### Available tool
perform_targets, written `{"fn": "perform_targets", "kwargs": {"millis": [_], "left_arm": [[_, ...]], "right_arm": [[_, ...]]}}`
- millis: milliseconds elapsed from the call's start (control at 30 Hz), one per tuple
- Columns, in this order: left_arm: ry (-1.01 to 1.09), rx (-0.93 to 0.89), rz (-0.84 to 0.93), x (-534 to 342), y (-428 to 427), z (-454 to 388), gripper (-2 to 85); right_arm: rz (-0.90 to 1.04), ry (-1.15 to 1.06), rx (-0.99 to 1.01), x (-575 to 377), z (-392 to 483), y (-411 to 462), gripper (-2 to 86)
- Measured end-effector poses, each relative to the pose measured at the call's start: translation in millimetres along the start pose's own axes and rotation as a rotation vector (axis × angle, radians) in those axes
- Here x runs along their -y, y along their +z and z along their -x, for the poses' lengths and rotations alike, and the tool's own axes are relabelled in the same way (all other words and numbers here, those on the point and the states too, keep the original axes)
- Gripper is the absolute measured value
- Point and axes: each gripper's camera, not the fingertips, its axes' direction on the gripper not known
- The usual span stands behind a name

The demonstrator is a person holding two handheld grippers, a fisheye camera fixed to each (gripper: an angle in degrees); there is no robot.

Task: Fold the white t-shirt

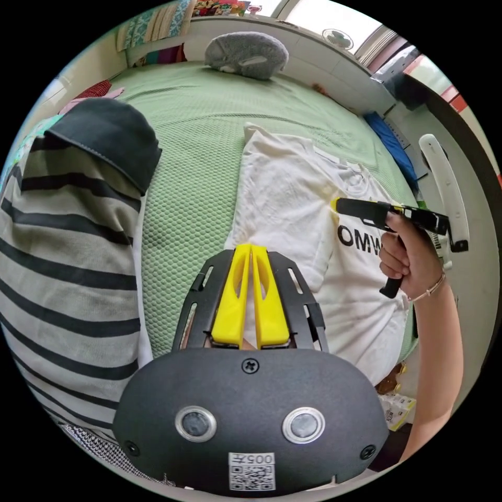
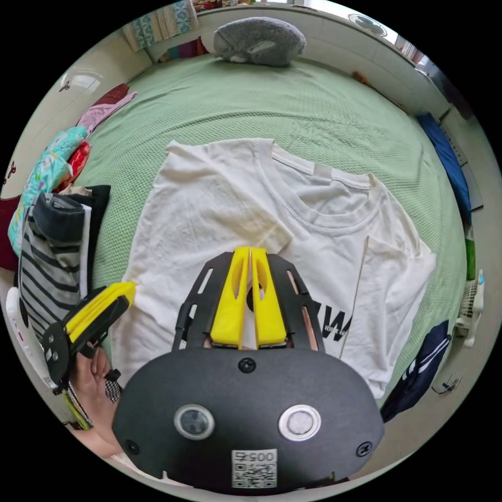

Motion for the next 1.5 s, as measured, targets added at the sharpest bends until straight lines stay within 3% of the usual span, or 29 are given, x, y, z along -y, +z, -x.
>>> {"fn": "perform_targets", "kwargs": {"millis": [200, 567, 733, 1067, 1233, 1500], "left_arm": [[0.047, 0.002, -0.028, -21, -12, -19, -0.6], [0.091, -0.008, -0.015, -73, -27, -41, -0.6], [0.104, -0.034, 0.003, -84, -26, -48, -0.5], [0.137, -0.037, 0.008, -103, -28, -65, -0.5], [0.134, -0.009, 0.013, -115, -28, -67, -0.5], [0.108, 0.015, 0.051, -129, -11, -68, -0.5]], "right_arm": [[-0.02, 0.028, -0.062, -57, -10, -75, -0.9], [-0.198, 0.2, -0.189, -129, -38, -302, -0.7], [-0.256, 0.197, -0.191, -144, -38, -347, 0.5], [-0.147, 0.173, -0.136, -204, -86, -282, 3.1], [-0.053, 0.257, -0.121, -257, -140, -218, 3.7], [-0.063, 0.377, -0.131, -313, -199, -175, 2.7]]}}
